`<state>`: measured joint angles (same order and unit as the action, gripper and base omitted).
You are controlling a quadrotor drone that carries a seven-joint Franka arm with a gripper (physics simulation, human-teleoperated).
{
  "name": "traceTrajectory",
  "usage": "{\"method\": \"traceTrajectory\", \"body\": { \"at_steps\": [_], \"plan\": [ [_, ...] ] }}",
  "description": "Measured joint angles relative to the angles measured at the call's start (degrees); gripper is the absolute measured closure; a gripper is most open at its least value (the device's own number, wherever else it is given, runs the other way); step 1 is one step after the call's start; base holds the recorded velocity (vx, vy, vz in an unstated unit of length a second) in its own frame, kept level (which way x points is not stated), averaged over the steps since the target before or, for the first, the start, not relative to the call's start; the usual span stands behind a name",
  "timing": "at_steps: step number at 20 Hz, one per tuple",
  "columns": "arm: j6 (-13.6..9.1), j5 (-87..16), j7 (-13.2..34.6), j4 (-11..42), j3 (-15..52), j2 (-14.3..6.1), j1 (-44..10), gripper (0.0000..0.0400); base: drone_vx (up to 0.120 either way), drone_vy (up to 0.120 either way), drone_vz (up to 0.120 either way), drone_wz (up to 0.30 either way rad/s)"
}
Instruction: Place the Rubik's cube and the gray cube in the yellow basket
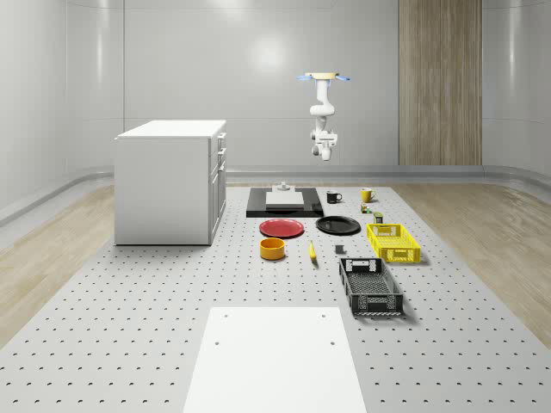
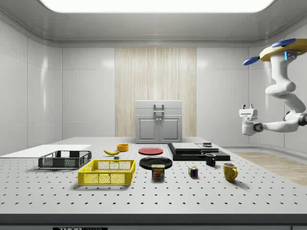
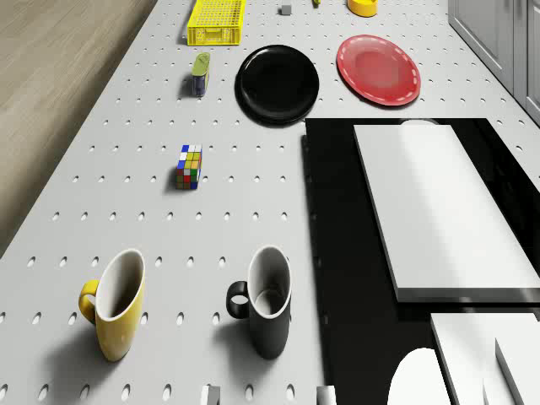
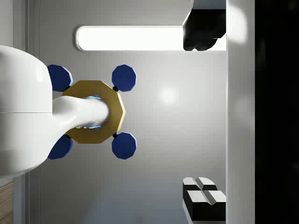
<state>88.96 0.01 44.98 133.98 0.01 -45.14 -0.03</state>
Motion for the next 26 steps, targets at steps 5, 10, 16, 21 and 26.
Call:
{"method": "traceTrajectory", "body": {
  "at_steps": [5,10,16,21,26],
  "plan": [
    [-4.80,0.05,-0.08,-6.09,0.07,1.06,-0.13,0.0000,0.000,0.000,0.000,0.000],
    [-8.32,0.09,-0.12,-11.83,0.13,3.06,-0.23,0.0000,0.000,0.000,0.000,0.000],
    [-10.41,0.11,-0.15,-15.63,0.17,4.50,-0.30,0.0000,0.000,0.000,0.000,0.000],
    [-10.89,0.13,-0.17,-16.69,0.20,4.86,-0.35,0.0000,0.000,0.000,0.000,0.000],
    [-10.90,0.14,-0.18,-16.93,0.23,4.88,-0.39,0.0000,0.000,0.000,0.000,0.000]
  ]
}}
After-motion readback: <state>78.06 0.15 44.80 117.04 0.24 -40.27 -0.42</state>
